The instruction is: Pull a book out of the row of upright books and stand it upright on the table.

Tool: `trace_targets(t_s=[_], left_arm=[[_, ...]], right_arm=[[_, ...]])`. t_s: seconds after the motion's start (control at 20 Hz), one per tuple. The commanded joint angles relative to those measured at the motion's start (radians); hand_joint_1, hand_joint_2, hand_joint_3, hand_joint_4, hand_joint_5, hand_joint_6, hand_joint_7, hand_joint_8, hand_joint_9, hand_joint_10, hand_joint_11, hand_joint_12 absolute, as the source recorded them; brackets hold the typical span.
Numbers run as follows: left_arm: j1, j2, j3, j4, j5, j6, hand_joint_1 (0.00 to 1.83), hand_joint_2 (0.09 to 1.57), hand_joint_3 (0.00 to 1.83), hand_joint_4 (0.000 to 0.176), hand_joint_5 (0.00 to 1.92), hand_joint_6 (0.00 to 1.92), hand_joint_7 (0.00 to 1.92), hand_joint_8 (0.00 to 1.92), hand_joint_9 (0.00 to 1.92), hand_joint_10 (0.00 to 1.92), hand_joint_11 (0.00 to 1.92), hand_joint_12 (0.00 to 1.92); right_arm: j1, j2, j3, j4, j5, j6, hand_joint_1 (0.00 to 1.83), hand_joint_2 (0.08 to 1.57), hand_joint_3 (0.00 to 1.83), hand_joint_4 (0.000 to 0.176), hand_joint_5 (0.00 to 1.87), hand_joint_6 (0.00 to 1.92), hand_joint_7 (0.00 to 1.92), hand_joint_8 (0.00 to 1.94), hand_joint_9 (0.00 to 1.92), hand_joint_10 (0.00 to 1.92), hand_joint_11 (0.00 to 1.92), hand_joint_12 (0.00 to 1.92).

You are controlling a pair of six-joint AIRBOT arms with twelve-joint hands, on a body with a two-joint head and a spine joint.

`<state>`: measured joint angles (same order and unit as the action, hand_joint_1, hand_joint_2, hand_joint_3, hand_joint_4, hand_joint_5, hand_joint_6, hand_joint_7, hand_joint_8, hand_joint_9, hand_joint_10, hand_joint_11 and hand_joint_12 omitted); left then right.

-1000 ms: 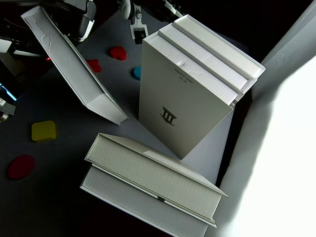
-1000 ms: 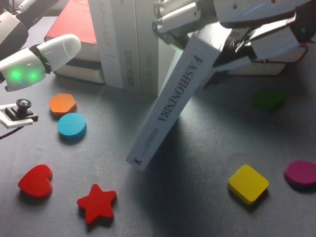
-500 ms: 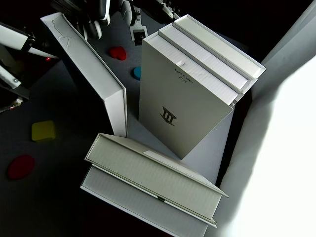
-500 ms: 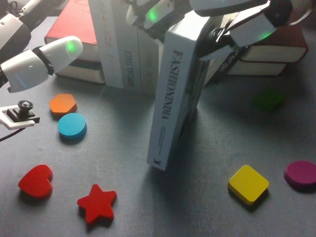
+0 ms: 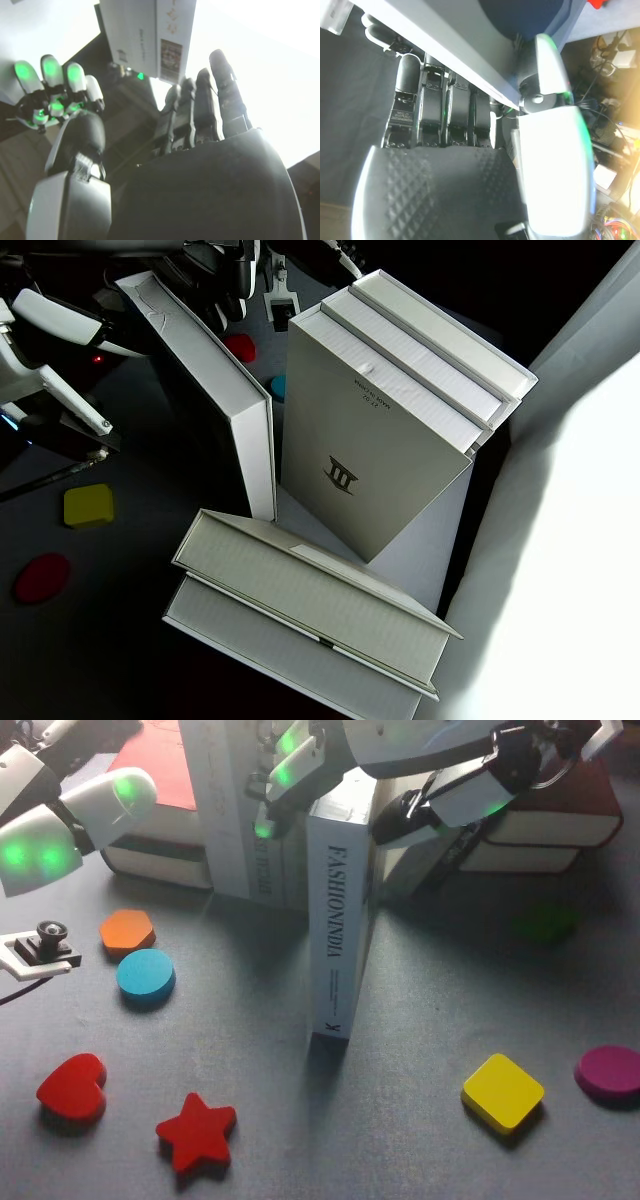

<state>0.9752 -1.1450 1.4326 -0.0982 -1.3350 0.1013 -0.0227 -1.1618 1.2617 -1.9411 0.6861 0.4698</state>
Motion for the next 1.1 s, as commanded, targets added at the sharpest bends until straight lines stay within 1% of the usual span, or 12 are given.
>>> trace_targets(t_s=[0.0,0.05,0.1,0.2,0.25,0.35,0.45,0.6,0.8,0.9,1.0,1.05], left_arm=[[-0.009,-0.005,0.002,-0.030,-0.122,-0.008,0.00,1.37,0.00,0.000,0.00,0.00,0.00,0.00,0.00,0.00,0.00,0.02],[-0.009,-0.005,0.002,-0.031,-0.122,-0.008,0.20,1.39,0.00,0.000,0.03,0.01,0.00,0.00,0.00,0.00,0.02,0.01],[-0.009,-0.005,0.002,-0.031,-0.123,-0.008,0.25,1.39,0.00,0.000,0.04,0.01,0.00,0.00,0.00,0.00,0.02,0.01],[-0.009,-0.005,0.002,-0.032,-0.125,-0.008,0.33,1.36,0.00,0.102,0.09,0.01,0.00,0.00,0.00,0.00,0.00,0.10],[-0.009,-0.004,0.001,-0.033,-0.126,-0.008,0.30,1.36,0.00,0.118,0.08,0.00,0.00,0.00,0.00,0.00,0.00,0.12],[-0.007,-0.004,0.000,-0.037,-0.129,-0.008,0.26,1.39,0.01,0.119,0.07,0.00,0.00,0.00,0.00,0.00,0.00,0.26],[-0.004,-0.003,-0.002,-0.039,-0.133,-0.009,0.24,1.40,0.00,0.099,0.10,0.00,0.00,0.00,0.00,0.00,0.00,0.17],[-0.001,-0.001,-0.005,-0.044,-0.139,-0.009,0.29,1.39,0.00,0.105,0.08,0.01,0.00,0.00,0.00,0.00,0.00,0.27],[0.010,0.008,-0.013,-0.055,-0.154,-0.008,0.25,1.37,0.00,0.101,0.03,0.00,0.00,0.00,0.00,0.00,0.00,0.24],[0.013,0.011,-0.016,-0.060,-0.160,-0.008,0.25,1.38,0.00,0.090,0.08,0.01,0.00,0.00,0.00,0.00,0.00,0.26],[0.020,0.016,-0.021,-0.067,-0.172,-0.006,0.27,1.38,0.00,0.083,0.09,0.00,0.00,0.00,0.00,0.00,0.00,0.21],[0.022,0.018,-0.024,-0.070,-0.177,-0.005,0.27,1.38,0.00,0.079,0.08,0.00,0.00,0.00,0.00,0.00,0.00,0.18]], right_arm=[[0.008,0.002,0.007,0.061,-0.024,-0.006,1.10,0.99,0.00,0.006,0.30,0.13,0.34,0.07,0.34,0.51,0.31,1.17],[0.008,0.004,0.011,0.071,-0.024,-0.006,0.99,0.97,0.00,0.079,0.14,0.05,0.20,0.02,0.29,0.43,0.06,1.41],[0.008,0.007,0.015,0.081,-0.024,-0.006,0.96,0.97,0.00,0.061,0.09,0.02,0.14,0.01,0.29,0.44,0.01,1.39],[0.008,0.019,0.017,0.103,-0.025,-0.006,0.86,0.91,0.00,0.075,0.00,0.00,0.05,0.01,0.31,0.31,0.00,0.66],[0.008,0.024,0.018,0.111,-0.025,-0.006,0.82,0.89,0.00,0.075,0.00,0.00,0.01,0.00,0.10,0.17,0.00,0.41],[0.008,0.038,0.018,0.143,-0.025,-0.020,0.82,0.90,0.00,0.069,0.00,0.00,0.00,0.00,0.00,0.01,0.00,0.02],[0.008,0.061,0.018,0.201,-0.025,-0.053,0.78,0.91,0.01,0.013,0.00,0.00,0.00,0.00,0.00,0.00,0.00,0.00],[-0.006,0.098,0.017,0.316,-0.026,-0.117,0.77,0.87,0.00,0.072,0.00,0.00,0.00,0.00,0.00,0.00,0.00,0.00],[-0.040,0.145,0.014,0.491,-0.035,-0.217,0.62,0.88,0.00,0.078,0.00,0.00,0.00,0.00,0.00,0.00,0.00,0.00],[-0.060,0.164,0.014,0.569,-0.036,-0.265,0.76,0.90,0.00,0.056,0.00,0.00,0.00,0.00,0.00,0.00,0.00,0.00],[-0.096,0.195,0.011,0.703,-0.036,-0.350,0.65,0.99,0.04,0.000,0.00,0.00,0.00,0.00,0.00,0.00,0.00,0.00],[-0.113,0.210,0.006,0.760,-0.036,-0.390,0.67,1.02,0.05,0.004,0.00,0.00,0.00,0.00,0.00,0.00,0.00,0.00]])
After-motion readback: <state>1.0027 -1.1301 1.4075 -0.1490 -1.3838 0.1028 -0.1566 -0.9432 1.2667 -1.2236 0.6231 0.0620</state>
